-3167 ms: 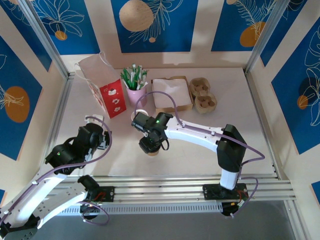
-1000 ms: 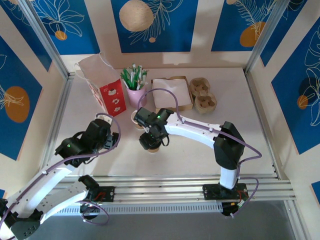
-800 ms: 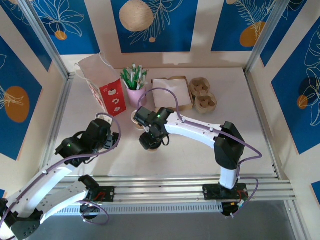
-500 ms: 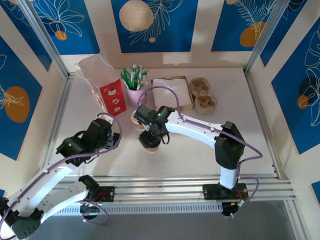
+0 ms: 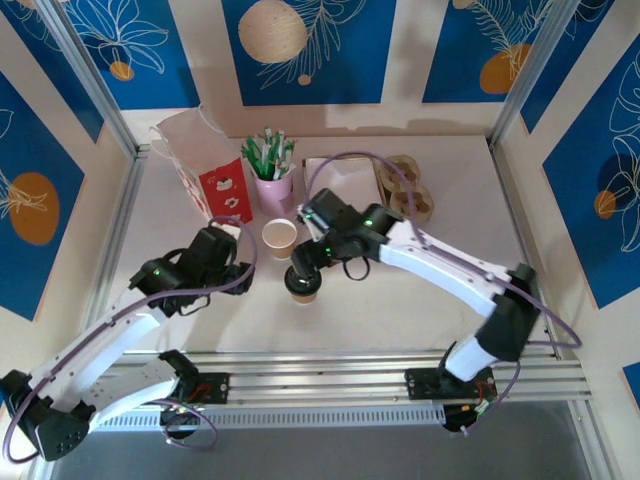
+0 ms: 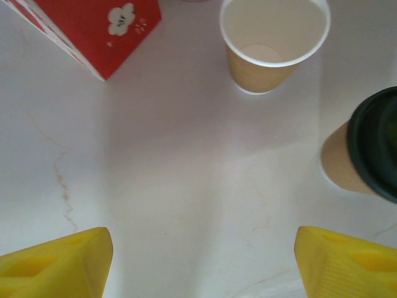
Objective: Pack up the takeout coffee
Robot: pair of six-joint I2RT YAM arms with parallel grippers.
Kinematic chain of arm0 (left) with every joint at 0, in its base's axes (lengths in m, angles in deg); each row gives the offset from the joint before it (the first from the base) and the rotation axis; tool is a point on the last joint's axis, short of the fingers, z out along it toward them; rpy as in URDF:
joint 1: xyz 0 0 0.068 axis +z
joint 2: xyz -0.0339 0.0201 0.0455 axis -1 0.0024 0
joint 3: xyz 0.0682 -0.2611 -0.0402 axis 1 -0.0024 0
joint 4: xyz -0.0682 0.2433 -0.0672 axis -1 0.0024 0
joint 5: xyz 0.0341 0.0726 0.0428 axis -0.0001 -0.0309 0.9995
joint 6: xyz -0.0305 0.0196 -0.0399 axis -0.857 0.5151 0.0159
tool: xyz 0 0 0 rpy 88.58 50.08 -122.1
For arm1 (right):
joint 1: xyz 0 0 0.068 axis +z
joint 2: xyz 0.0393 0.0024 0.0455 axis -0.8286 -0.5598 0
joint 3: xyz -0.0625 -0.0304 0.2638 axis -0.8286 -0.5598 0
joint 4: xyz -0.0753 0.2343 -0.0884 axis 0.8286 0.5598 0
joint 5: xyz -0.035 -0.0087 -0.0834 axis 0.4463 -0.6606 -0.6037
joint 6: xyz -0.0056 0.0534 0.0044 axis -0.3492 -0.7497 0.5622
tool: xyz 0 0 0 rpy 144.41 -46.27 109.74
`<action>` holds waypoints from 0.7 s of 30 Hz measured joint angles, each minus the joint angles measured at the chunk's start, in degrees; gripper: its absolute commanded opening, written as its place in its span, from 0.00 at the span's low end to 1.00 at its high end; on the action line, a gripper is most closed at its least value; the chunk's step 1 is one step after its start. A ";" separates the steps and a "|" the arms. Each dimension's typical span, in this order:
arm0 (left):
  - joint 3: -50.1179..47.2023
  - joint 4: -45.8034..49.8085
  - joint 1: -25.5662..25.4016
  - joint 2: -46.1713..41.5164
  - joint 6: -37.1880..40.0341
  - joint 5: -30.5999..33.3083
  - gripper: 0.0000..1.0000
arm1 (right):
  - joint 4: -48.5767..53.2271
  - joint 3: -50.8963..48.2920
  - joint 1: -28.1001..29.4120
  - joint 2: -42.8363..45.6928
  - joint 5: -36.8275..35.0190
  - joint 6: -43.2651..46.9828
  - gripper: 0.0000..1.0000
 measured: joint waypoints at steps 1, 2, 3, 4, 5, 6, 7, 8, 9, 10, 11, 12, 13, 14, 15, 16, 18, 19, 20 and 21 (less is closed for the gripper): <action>0.63 -0.13 0.02 0.96 -1.09 -1.38 0.77 | -1.70 -2.75 -0.66 2.73 0.63 -1.75 0.68; 1.14 -0.37 0.02 1.90 -1.95 -2.80 0.77 | -3.30 -5.66 -1.25 5.20 1.38 -3.69 0.66; 1.60 -0.63 0.02 2.89 -2.80 -4.15 0.77 | -5.05 -8.33 -1.70 7.17 2.19 -5.38 0.64; 1.95 -1.16 0.07 4.02 -3.72 -5.66 0.77 | -7.50 -12.07 -2.19 9.44 3.41 -7.72 0.61; 2.36 -1.62 0.07 5.49 -4.66 -7.34 0.77 | -9.84 -15.78 -2.64 11.45 4.59 -10.21 0.59; 2.60 -2.08 0.09 6.82 -5.55 -8.72 0.77 | -11.67 -18.71 -2.95 12.81 5.46 -12.07 0.58; 2.69 -2.75 0.09 8.15 -6.25 -10.05 0.77 | -13.94 -22.14 -3.28 14.19 6.47 -14.38 0.55; 2.73 -3.43 0.09 9.66 -7.17 -11.39 0.77 | -15.80 -24.92 -3.50 15.17 7.15 -16.35 0.54; 2.73 -3.91 0.09 10.82 -7.69 -12.24 0.77 | -17.51 -27.39 -3.61 15.91 7.72 -18.23 0.52; 2.73 -4.37 0.07 11.96 -8.33 -13.03 0.77 | -19.28 -29.81 -3.69 16.59 8.17 -20.24 0.50; 2.73 -4.79 0.07 13.03 -8.87 -13.66 0.77 | -20.94 -31.74 -3.76 17.11 8.52 -21.99 0.50; 2.73 -5.07 0.07 13.73 -9.16 -14.21 0.77 | -22.64 -33.55 -3.78 17.68 8.79 -23.69 0.49; 2.73 -5.49 0.07 14.45 -9.62 -14.73 0.77 | -24.59 -35.36 -3.80 18.38 9.07 -25.38 0.48; 2.78 -5.90 0.07 15.08 -10.08 -15.23 0.77 | -27.17 -37.53 -3.85 19.37 9.20 -27.41 0.48; 2.80 -6.34 0.07 15.65 -10.32 -15.67 0.77 | -29.29 -39.50 -3.89 20.39 9.29 -29.27 0.48; 2.80 -6.82 0.07 16.31 -10.56 -16.13 0.77 | -31.65 -41.55 -3.96 21.42 9.42 -31.12 0.48; 2.82 -7.63 0.07 17.46 -10.91 -16.74 0.77 | -36.13 -45.27 -4.02 22.88 9.60 -34.45 0.48; 2.84 -8.00 0.07 17.90 -11.10 -17.00 0.78 | -38.45 -46.95 -4.02 23.23 9.64 -35.95 0.48; 2.82 -8.37 0.07 18.27 -11.50 -17.31 0.78 | -40.33 -48.17 -4.00 23.37 9.64 -37.22 0.48; 2.84 -8.76 0.07 18.58 -11.69 -17.55 0.78 | -42.07 -49.24 -4.00 23.37 9.64 -38.38 0.48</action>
